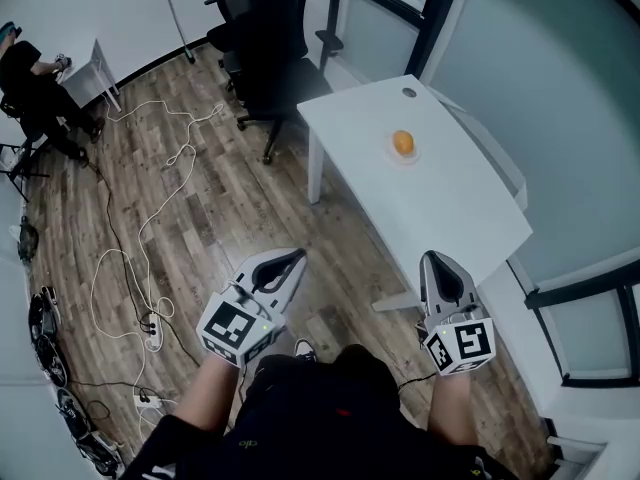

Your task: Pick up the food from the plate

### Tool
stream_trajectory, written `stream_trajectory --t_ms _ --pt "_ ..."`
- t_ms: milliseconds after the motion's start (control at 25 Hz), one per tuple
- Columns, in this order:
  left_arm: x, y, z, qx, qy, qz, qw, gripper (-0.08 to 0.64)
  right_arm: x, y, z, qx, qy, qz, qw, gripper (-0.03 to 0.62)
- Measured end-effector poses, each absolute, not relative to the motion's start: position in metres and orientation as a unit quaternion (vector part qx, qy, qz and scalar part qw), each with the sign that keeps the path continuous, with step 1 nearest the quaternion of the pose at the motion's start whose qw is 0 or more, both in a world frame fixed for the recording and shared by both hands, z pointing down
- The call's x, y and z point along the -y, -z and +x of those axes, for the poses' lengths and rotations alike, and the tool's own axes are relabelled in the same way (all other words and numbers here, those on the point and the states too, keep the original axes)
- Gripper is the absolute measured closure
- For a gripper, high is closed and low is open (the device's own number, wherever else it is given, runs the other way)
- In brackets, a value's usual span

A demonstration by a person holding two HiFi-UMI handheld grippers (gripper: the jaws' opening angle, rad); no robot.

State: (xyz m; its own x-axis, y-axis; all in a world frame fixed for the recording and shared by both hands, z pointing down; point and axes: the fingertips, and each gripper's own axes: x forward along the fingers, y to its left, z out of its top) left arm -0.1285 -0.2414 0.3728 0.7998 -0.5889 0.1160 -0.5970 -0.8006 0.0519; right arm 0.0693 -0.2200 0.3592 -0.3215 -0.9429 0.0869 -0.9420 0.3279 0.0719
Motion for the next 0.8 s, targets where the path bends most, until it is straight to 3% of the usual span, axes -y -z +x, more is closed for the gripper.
stream_trajectory --t_ms 520,800 --pt "0.347 -0.386 -0.093 0.298 -0.055 0.952 0.043 0.537 0.333 -0.366 0.106 0.805 0.006 0.591 0.041 0.568" --pt "0.439 -0.38 -0.036 0.295 -0.06 0.953 0.042 0.537 0.421 -0.363 0.158 0.806 0.003 0.591 0.041 0.568"
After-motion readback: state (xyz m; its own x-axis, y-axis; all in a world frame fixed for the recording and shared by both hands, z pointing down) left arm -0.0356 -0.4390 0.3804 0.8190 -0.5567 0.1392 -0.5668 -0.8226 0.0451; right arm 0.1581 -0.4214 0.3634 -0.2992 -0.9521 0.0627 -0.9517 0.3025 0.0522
